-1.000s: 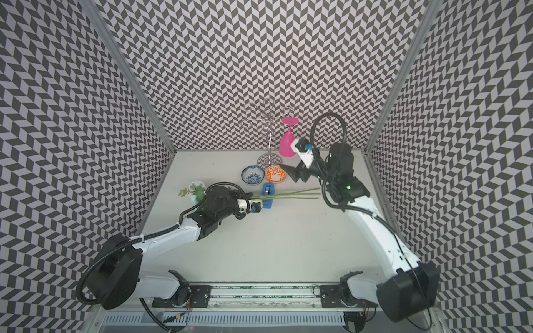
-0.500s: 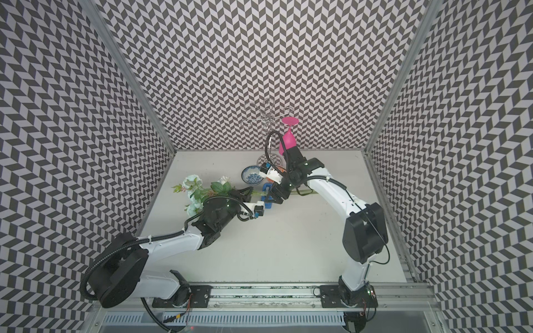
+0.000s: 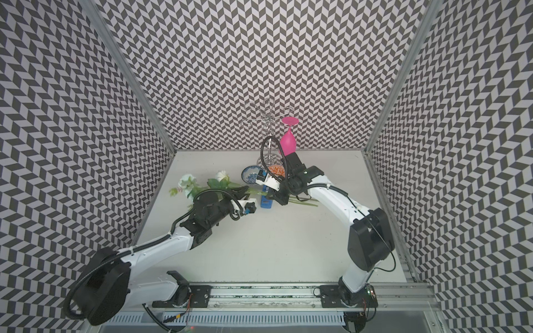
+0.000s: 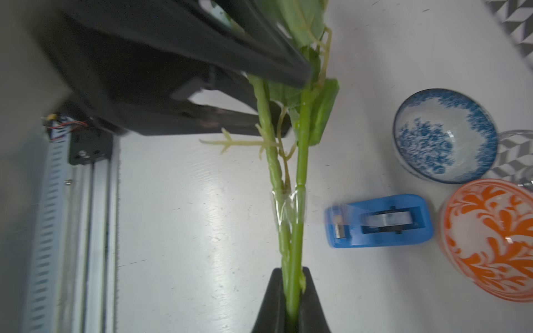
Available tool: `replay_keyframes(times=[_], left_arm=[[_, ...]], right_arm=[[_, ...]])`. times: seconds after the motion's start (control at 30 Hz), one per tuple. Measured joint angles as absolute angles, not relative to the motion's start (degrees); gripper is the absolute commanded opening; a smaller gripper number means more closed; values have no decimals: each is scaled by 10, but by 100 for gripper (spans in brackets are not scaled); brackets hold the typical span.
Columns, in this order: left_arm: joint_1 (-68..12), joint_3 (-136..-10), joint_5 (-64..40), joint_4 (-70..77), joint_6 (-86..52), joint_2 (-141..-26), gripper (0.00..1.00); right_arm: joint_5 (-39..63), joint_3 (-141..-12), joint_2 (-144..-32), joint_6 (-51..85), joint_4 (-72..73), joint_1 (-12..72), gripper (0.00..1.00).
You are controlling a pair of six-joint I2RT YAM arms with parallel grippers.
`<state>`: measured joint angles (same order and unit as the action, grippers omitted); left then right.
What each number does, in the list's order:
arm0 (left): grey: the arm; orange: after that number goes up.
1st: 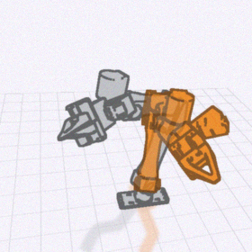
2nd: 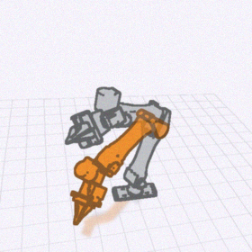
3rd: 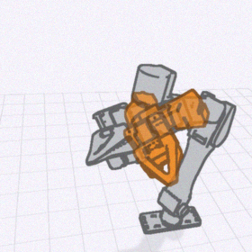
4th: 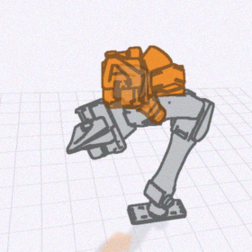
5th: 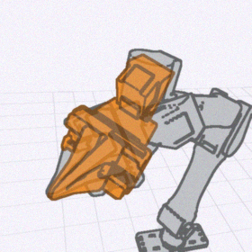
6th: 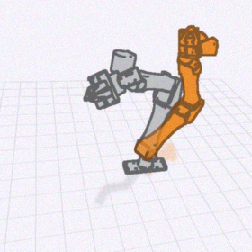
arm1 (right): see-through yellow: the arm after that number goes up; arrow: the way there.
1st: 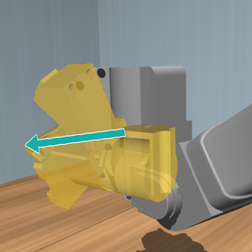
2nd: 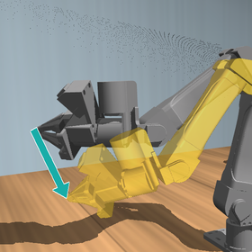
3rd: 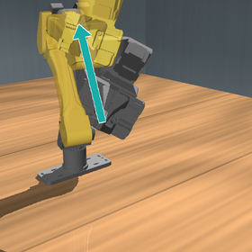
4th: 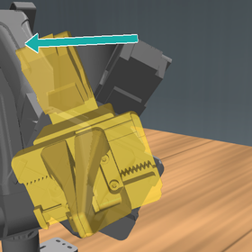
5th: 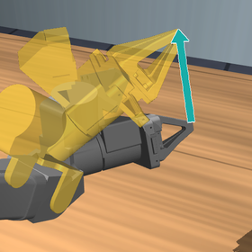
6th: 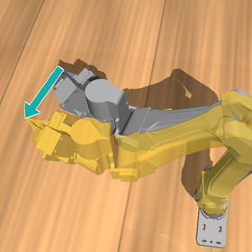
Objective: Wrap bouquets with tape
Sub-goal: Wrap the tape around the bouquet.
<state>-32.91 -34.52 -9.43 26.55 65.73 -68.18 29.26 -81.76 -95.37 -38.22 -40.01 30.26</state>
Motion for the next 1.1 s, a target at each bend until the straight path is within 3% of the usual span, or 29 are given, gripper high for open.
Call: replay_keyframes(times=[0.2,0.47,0.7,1.1], left_arm=[[-274,-415,-252,239,594,-612,54],[-244,-475,-388,137,555,-642,56],[-244,-560,-429,-29,585,-730,58],[-257,-635,-407,-223,646,-827,59]], right_arm=[[224,-714,-888,-406,-251,309,0],[142,-451,-742,-520,24,345,0],[45,-376,-731,-629,196,391,0],[-92,-297,-739,-792,376,451,0]])
